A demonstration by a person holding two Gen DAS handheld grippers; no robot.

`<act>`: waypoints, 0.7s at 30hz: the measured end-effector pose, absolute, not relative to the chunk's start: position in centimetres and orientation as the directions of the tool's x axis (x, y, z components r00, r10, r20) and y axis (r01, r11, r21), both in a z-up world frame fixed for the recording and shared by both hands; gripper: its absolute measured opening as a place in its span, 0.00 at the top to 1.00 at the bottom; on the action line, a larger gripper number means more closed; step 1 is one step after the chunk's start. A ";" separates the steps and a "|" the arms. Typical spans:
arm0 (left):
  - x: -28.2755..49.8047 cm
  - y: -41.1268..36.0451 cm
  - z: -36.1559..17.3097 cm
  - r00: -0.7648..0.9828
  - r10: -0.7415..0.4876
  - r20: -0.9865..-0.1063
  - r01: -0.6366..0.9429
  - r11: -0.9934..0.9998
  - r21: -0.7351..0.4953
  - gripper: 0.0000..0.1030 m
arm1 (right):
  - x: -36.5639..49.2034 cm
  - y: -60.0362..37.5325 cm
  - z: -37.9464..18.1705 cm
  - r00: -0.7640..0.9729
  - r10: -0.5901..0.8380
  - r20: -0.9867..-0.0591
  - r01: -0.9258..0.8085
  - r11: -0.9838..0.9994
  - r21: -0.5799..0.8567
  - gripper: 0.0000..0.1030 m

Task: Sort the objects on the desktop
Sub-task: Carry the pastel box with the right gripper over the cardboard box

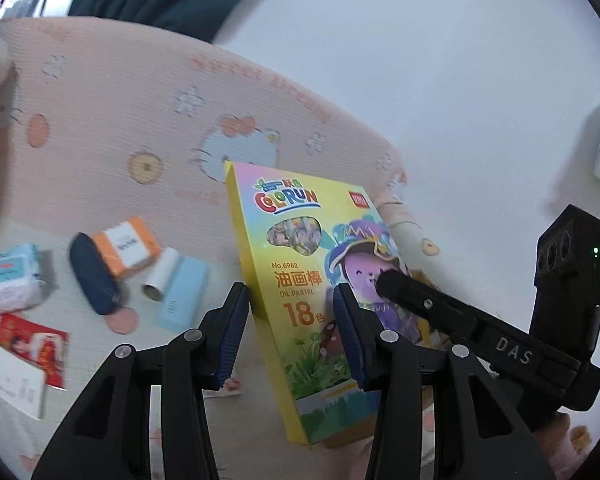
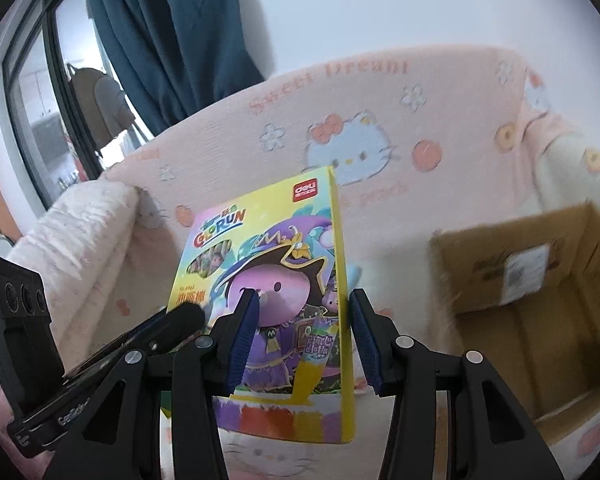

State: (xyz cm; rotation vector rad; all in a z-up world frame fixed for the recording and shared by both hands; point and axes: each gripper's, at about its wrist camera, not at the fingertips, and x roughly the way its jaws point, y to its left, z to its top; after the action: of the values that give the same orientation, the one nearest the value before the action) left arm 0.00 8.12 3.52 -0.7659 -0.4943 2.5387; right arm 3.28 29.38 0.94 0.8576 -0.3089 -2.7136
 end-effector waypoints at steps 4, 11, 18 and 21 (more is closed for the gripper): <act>-1.0 11.4 3.0 -0.724 0.518 -0.455 -0.322 -0.837 -0.441 0.54 | 3.0 31.8 0.4 -0.799 -0.281 -0.531 0.143 -0.947 0.286 0.57; -3.6 16.4 1.9 -0.658 0.569 -0.494 -0.369 -0.815 -0.447 0.54 | 1.5 37.7 -2.2 -0.790 -0.263 -0.554 0.045 -0.926 0.376 0.57; -4.7 21.4 2.4 -0.607 0.613 -0.506 -0.433 -0.789 -0.436 0.54 | 1.2 43.1 -2.0 -0.794 -0.221 -0.567 -0.009 -0.927 0.375 0.57; -4.7 23.5 2.3 -0.576 0.631 -0.520 -0.454 -0.776 -0.438 0.54 | 1.4 45.6 -2.1 -0.788 -0.203 -0.582 -0.036 -0.927 0.373 0.57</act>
State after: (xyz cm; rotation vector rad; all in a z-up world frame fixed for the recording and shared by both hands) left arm -4.69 23.49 2.27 -0.9032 -0.3420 2.3210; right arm 1.39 45.60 -2.13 0.9857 -0.5657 -2.8318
